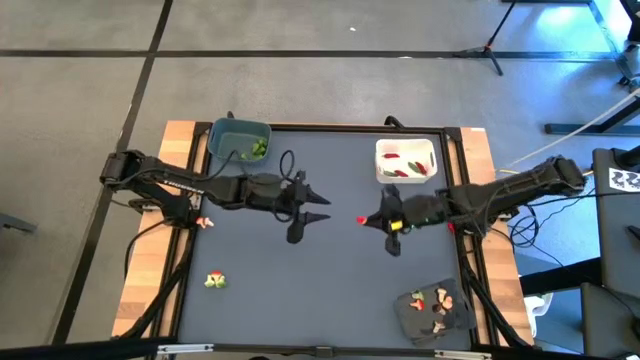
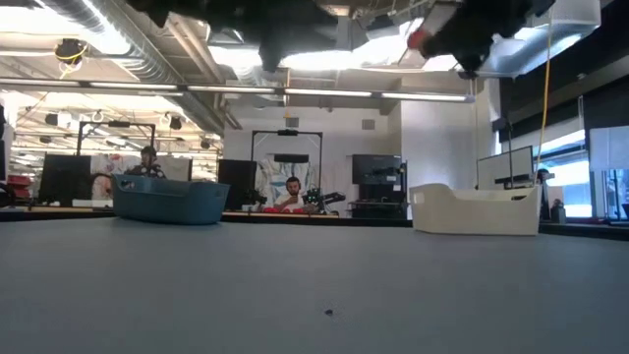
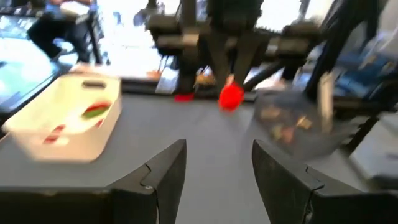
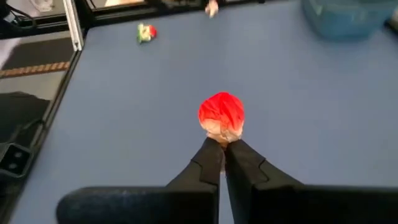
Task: Sort produce into baskets
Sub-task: Put the brown mushroom into the black bin
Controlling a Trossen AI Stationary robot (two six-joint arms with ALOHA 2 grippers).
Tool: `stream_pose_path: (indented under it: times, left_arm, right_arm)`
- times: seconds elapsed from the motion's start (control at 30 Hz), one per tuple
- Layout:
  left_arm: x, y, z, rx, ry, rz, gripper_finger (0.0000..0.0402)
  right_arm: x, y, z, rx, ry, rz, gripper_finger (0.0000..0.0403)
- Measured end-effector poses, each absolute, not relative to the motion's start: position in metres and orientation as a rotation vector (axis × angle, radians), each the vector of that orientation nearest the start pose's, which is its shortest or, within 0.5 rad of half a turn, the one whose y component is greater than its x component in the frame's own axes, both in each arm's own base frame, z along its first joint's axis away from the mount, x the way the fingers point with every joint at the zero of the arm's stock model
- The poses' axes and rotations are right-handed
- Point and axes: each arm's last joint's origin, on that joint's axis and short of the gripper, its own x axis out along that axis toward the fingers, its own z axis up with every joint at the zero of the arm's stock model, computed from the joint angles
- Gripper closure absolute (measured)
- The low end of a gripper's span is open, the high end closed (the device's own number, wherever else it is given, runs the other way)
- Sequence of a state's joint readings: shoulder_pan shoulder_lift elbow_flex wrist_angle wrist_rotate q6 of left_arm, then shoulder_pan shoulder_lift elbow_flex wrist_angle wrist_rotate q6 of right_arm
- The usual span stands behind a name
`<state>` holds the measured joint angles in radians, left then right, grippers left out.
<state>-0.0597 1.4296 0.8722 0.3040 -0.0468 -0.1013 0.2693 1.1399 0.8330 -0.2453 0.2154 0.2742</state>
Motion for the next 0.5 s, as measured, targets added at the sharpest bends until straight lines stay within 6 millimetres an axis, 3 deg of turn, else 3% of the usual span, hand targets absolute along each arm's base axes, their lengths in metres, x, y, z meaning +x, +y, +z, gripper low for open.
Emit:
stream_pose_path:
  times: [0.2,0.5]
  left_arm:
    - [0.323,-0.043,0.268,-0.123,0.111,-0.082,0.0222]
    - [0.337,-0.068,0.251,-0.151,0.054,-0.152,0.0222]
  right_arm:
    - [0.250,0.084,0.276,0.057,0.404,0.000,0.0393]
    - [0.273,0.096,0.274,0.035,0.250,0.063,0.0393]
